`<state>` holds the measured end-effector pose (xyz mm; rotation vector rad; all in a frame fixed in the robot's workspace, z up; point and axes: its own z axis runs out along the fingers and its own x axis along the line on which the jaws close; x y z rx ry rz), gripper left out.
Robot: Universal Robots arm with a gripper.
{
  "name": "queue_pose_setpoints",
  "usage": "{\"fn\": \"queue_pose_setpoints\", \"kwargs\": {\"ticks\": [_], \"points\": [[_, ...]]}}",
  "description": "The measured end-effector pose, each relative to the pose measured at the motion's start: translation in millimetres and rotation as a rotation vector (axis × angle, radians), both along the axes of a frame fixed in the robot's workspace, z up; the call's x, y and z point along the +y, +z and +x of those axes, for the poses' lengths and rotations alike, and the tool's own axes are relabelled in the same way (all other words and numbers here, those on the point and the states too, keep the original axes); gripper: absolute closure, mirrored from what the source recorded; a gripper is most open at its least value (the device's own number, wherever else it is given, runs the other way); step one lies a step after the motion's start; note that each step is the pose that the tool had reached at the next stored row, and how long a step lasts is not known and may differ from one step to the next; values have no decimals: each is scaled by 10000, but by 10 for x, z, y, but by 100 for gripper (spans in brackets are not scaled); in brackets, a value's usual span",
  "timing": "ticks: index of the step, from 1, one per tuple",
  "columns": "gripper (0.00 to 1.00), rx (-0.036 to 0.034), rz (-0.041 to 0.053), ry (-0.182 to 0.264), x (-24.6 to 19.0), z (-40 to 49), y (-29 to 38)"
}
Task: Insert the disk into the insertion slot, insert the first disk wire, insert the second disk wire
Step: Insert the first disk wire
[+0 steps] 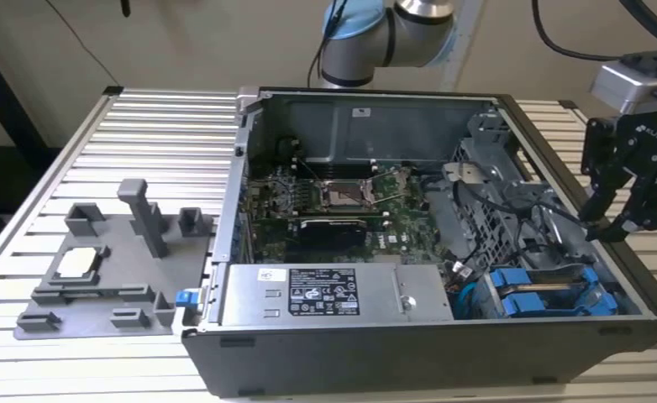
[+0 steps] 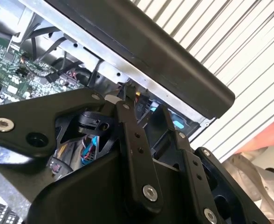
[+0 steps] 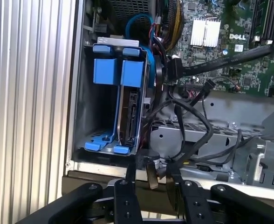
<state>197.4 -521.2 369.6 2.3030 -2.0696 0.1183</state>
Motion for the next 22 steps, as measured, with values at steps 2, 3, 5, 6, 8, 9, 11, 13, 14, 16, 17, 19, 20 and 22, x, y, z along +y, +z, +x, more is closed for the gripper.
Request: {"fn": "queue_pose_setpoints", "kwargs": {"ticks": [2, 3, 5, 6, 8, 9, 11, 13, 14, 16, 17, 19, 20, 22], "points": [[60, 19, -3, 108, 1, 5, -2], [60, 26, -4, 189, 0, 5, -2], [60, 33, -3, 349, 0, 5, -5], [60, 34, -3, 381, 0, 5, -5], [60, 33, -2, 390, 0, 6, -8], [60, 33, -2, 391, 0, 6, -9], [60, 33, -3, 394, 0, 6, -10], [60, 33, -3, 395, 0, 5, -10], [60, 33, -2, 396, 0, 6, -11], [60, 33, -2, 396, 0, 5, -11], [62, 33, -1, 396, 0, 4, -11], [70, 33, -1, 397, 0, 4, -12], [70, 33, -2, 397, 0, 4, -12], [70, 33, -5, 396, 0, 3, -12]]}}
